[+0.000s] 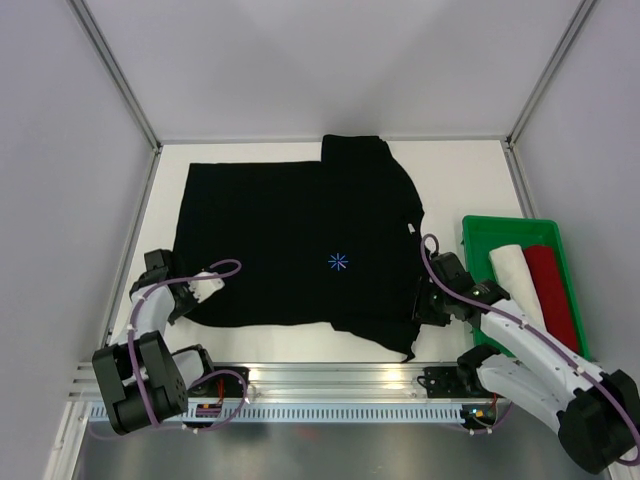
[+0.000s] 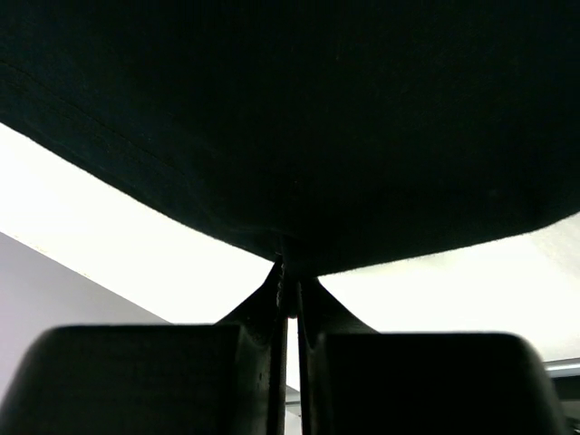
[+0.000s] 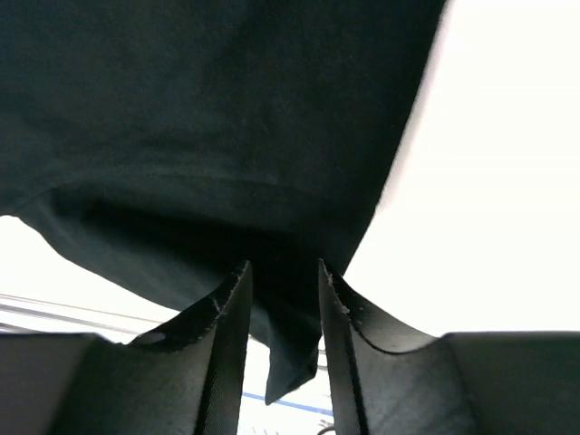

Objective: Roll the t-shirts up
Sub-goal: Flatten the tshirt, then fold the tshirt

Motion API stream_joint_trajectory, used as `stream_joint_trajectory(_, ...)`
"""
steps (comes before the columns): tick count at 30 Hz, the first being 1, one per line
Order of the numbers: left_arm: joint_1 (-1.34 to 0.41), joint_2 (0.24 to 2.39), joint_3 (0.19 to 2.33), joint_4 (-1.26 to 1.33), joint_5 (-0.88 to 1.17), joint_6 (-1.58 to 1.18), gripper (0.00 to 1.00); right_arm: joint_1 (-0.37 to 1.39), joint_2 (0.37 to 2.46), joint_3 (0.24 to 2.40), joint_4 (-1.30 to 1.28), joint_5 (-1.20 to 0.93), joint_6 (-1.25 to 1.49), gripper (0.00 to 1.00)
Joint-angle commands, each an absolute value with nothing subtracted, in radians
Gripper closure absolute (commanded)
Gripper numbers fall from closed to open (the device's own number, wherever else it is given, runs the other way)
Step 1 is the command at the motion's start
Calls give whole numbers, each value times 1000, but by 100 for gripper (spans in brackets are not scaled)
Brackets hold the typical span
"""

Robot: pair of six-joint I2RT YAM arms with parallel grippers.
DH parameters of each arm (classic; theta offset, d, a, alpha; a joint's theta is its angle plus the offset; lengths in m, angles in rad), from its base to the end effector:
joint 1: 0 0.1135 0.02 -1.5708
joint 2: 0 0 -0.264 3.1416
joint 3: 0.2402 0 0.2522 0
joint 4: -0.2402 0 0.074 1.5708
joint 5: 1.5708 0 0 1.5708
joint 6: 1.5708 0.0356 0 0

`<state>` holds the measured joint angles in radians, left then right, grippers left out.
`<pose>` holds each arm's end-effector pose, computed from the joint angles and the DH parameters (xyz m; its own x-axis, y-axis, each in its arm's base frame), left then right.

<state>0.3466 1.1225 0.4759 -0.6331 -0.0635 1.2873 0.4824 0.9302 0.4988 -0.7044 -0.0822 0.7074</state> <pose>0.1579 0.0594 0.1468 -0.5939 0.8042 -0.0219 0.7654 0.5732 0.2926 0.1368 0.0749 0.1779 -0.9310 0.2436 -0.2719 0.1474 0.9322 0.3305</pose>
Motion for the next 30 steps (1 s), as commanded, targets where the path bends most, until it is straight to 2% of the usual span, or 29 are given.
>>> stream_joint_trajectory(1,348,1092,469,-655,-5,1250,98,488,853,552,-790,-37,768,57)
stream_joint_trajectory(14,350,1095,477,-658,29,1238,98,499,854,577,-991,-150,778,47)
stream_joint_trajectory(20,350,1098,469,-658,38,1235,98,500,887,537,-886,-222,802,48)
stream_joint_trajectory(21,348,1098,469,-658,37,1233,98,500,893,502,-858,-239,814,50)
stream_joint_trajectory(22,348,1095,469,-658,35,1232,98,500,896,488,-835,-253,825,59)
stream_joint_trajectory(24,350,1091,468,-658,25,1232,98,500,903,469,-796,-270,834,70)
stream_joint_trajectory(25,350,1086,468,-658,23,1235,98,500,907,474,-793,-270,831,78)
stream_joint_trajectory(27,350,1083,472,-657,21,1233,98,500,913,500,-796,-250,819,87)
stream_joint_trajectory(28,350,1080,476,-658,21,1226,98,500,913,512,-792,-244,816,95)
stream_joint_trajectory(30,348,1075,492,-657,25,1215,98,499,917,550,-784,-221,813,100)
